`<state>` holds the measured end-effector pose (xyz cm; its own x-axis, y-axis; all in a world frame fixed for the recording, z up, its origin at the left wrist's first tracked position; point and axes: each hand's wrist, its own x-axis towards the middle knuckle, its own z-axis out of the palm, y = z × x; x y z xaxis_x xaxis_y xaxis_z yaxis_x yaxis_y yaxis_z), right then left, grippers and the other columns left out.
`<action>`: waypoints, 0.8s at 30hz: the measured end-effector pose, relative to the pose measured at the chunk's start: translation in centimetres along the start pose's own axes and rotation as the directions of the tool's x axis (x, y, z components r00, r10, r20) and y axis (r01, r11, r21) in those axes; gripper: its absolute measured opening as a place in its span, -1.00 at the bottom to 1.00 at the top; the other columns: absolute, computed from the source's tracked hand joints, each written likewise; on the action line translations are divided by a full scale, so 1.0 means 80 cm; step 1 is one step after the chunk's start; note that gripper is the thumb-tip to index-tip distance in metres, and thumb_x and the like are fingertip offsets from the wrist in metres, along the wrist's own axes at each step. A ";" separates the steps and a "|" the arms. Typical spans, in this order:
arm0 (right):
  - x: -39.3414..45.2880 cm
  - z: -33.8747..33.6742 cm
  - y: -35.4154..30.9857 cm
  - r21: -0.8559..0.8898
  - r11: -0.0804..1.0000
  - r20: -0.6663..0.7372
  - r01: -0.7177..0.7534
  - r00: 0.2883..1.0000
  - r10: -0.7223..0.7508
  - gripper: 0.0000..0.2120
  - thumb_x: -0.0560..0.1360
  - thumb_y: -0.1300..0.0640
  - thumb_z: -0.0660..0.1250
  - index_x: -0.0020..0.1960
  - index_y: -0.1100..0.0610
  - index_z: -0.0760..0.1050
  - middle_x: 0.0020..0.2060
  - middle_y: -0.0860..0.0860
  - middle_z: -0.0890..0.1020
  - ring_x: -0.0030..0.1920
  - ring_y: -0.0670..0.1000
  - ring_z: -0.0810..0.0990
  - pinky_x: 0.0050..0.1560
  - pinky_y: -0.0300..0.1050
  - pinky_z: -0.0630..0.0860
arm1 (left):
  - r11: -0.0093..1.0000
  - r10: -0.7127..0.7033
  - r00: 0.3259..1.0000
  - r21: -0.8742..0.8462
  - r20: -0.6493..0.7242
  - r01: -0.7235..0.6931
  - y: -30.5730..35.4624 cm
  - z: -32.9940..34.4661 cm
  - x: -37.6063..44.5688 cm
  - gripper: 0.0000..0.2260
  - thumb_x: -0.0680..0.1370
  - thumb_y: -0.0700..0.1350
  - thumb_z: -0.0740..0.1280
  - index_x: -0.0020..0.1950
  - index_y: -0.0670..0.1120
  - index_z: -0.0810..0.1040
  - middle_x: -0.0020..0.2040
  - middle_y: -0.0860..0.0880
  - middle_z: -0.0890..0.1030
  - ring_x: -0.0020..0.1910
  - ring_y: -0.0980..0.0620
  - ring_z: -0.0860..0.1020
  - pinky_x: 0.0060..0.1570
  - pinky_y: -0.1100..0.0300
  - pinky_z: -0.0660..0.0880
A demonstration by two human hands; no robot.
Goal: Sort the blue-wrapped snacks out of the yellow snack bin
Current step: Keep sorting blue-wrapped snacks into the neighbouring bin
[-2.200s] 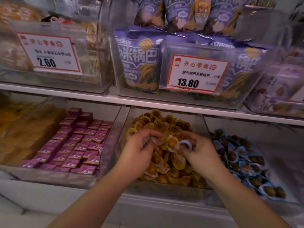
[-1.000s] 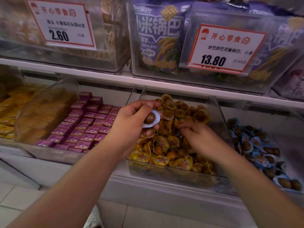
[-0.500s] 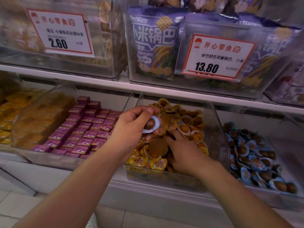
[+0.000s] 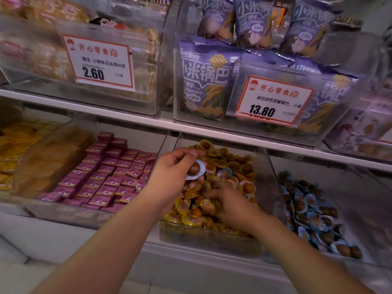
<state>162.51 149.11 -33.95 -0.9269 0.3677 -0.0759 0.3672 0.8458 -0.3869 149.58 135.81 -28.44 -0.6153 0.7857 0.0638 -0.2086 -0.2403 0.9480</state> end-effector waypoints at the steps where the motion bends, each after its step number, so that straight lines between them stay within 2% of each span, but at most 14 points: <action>1: -0.001 -0.004 0.003 0.044 0.999 -0.025 -0.011 1.000 0.012 -0.66 0.50 0.14 0.44 0.26 -0.06 0.60 0.32 -0.02 0.49 0.31 0.01 0.49 0.33 -0.14 0.43 | 1.000 0.002 1.000 0.009 -0.007 -0.002 -0.001 0.000 0.001 -0.81 0.65 -0.16 0.24 0.03 -0.18 0.63 -0.29 -0.07 0.64 -0.40 0.01 0.53 -0.52 0.23 0.37; 3: -0.004 -0.019 0.003 0.312 0.948 -0.109 -0.067 0.988 0.106 -0.71 0.46 0.17 0.50 0.16 -0.05 0.67 0.10 -0.13 0.67 0.15 -0.10 0.60 0.10 -0.31 0.52 | 1.000 0.005 1.000 0.024 -0.021 -0.005 -0.005 0.003 0.002 -0.82 0.65 -0.15 0.24 0.03 -0.18 0.62 -0.31 -0.05 0.64 -0.41 0.02 0.54 -0.53 0.23 0.38; 4: -0.005 -0.029 0.000 0.505 0.857 -0.132 -0.104 0.972 0.196 -0.73 0.45 0.19 0.52 0.12 -0.03 0.68 -0.03 -0.14 0.71 0.03 -0.11 0.65 -0.06 -0.35 0.54 | 0.999 0.009 0.999 0.033 -0.036 -0.008 -0.007 0.004 0.003 -0.82 0.65 -0.15 0.24 0.03 -0.18 0.62 -0.32 -0.05 0.64 -0.41 0.02 0.54 -0.53 0.24 0.38; 5: -0.007 -0.038 -0.004 0.692 0.711 -0.123 -0.123 0.951 0.283 -0.76 0.45 0.20 0.52 0.09 0.01 0.69 -0.13 -0.10 0.73 -0.09 -0.09 0.67 -0.18 -0.33 0.55 | 0.999 0.010 0.998 0.041 -0.059 -0.007 -0.010 0.005 0.004 -0.82 0.65 -0.15 0.24 0.03 -0.18 0.62 -0.33 -0.06 0.64 -0.41 0.01 0.55 -0.54 0.24 0.38; 6: -0.009 -0.045 -0.009 0.844 0.520 -0.076 -0.129 0.932 0.355 -0.79 0.44 0.21 0.52 0.07 0.07 0.69 -0.20 -0.03 0.74 -0.21 -0.07 0.68 -0.28 -0.26 0.55 | 0.999 0.003 0.996 0.048 -0.090 0.001 -0.013 0.008 0.004 -0.81 0.65 -0.13 0.25 0.01 -0.17 0.62 -0.33 -0.06 0.65 -0.40 0.00 0.55 -0.53 0.23 0.39; 8: -0.014 -0.053 -0.019 0.978 0.172 0.035 -0.120 0.901 0.432 -0.80 0.41 0.22 0.52 0.03 0.15 0.69 -0.20 0.09 0.73 -0.29 -0.01 0.68 -0.35 -0.17 0.59 | 0.998 -0.054 0.987 0.029 -0.154 0.059 -0.021 0.015 0.001 -0.78 0.66 -0.06 0.26 -0.03 -0.13 0.64 -0.31 -0.08 0.66 -0.38 -0.02 0.57 -0.49 0.21 0.43; 10: -0.020 -0.053 -0.025 0.992 0.019 0.103 -0.124 0.896 0.432 -0.67 0.32 0.17 0.54 0.08 0.19 0.68 -0.10 0.18 0.72 -0.23 0.05 0.68 -0.28 -0.12 0.62 | 0.972 -0.223 0.958 -0.112 -0.183 0.205 -0.029 0.026 -0.002 -0.77 0.65 -0.03 0.27 -0.03 -0.14 0.63 -0.26 -0.14 0.68 -0.38 -0.05 0.61 -0.45 0.16 0.49; 12: -0.025 -0.046 -0.028 0.992 -0.073 0.127 -0.106 0.897 0.423 -0.60 0.32 0.17 0.52 0.14 0.23 0.65 -0.02 0.24 0.71 -0.19 0.09 0.69 -0.27 -0.11 0.63 | 0.871 -0.430 0.890 -0.331 -0.154 0.364 -0.033 0.032 -0.005 -0.80 0.61 -0.07 0.34 -0.01 -0.20 0.63 -0.17 -0.20 0.67 -0.36 -0.08 0.65 -0.39 0.12 0.56; 14: -0.030 -0.038 -0.026 0.988 -0.139 0.124 -0.071 0.898 0.423 -0.63 0.37 0.17 0.49 0.15 0.25 0.64 -0.01 0.25 0.69 -0.20 0.08 0.68 -0.33 -0.12 0.61 | 0.817 -0.495 0.863 -0.393 -0.101 0.422 -0.035 0.032 -0.003 -0.83 0.54 -0.13 0.43 0.02 -0.23 0.63 -0.10 -0.20 0.65 -0.29 -0.09 0.65 -0.35 0.11 0.58; 16: -0.030 -0.032 -0.023 0.983 -0.177 0.125 -0.058 0.908 0.399 -0.68 0.41 0.16 0.45 0.13 0.24 0.65 0.04 0.26 0.68 -0.16 0.08 0.68 -0.28 -0.11 0.61 | 0.860 -0.455 0.886 -0.297 -0.083 0.414 -0.039 0.031 0.000 -0.81 0.47 -0.20 0.48 0.05 -0.21 0.64 -0.07 -0.17 0.65 -0.21 -0.06 0.64 -0.34 0.15 0.57; 18: -0.030 -0.031 -0.020 0.975 -0.208 0.153 -0.079 0.917 0.367 -0.70 0.43 0.13 0.43 0.12 0.23 0.66 0.03 0.25 0.68 -0.15 0.09 0.68 -0.22 -0.07 0.62 | 0.917 -0.391 0.914 -0.129 -0.113 0.376 -0.044 0.031 0.004 -0.80 0.46 -0.28 0.47 0.07 -0.20 0.64 -0.08 -0.15 0.66 -0.18 -0.04 0.62 -0.38 0.18 0.52; 21: -0.030 -0.033 -0.018 0.967 -0.234 0.185 -0.105 0.916 0.356 -0.75 0.44 0.13 0.42 0.08 0.19 0.66 -0.01 0.23 0.70 -0.16 0.10 0.69 -0.23 -0.05 0.62 | 0.958 -0.268 0.952 0.060 -0.148 0.279 -0.052 0.029 0.010 -0.84 0.53 -0.34 0.36 0.06 -0.17 0.63 -0.18 -0.20 0.60 -0.30 -0.09 0.50 -0.45 0.19 0.37; 24: -0.031 -0.032 -0.018 0.980 -0.174 0.156 -0.093 0.905 0.396 -0.90 0.47 0.20 0.40 -0.12 0.11 0.70 -0.14 0.16 0.71 -0.23 0.05 0.69 -0.31 -0.10 0.61 | 0.960 -0.242 0.969 0.133 -0.050 0.247 -0.054 0.024 0.015 -0.84 0.56 -0.29 0.36 0.09 -0.11 0.64 -0.26 -0.13 0.57 -0.44 0.01 0.45 -0.48 0.19 0.35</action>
<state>164.53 147.99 -30.82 -0.7052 0.6075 -0.3656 -0.0545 -0.5606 -0.8263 151.17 138.89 -31.88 -0.5839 0.7908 -0.1835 -0.2511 0.0390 0.9672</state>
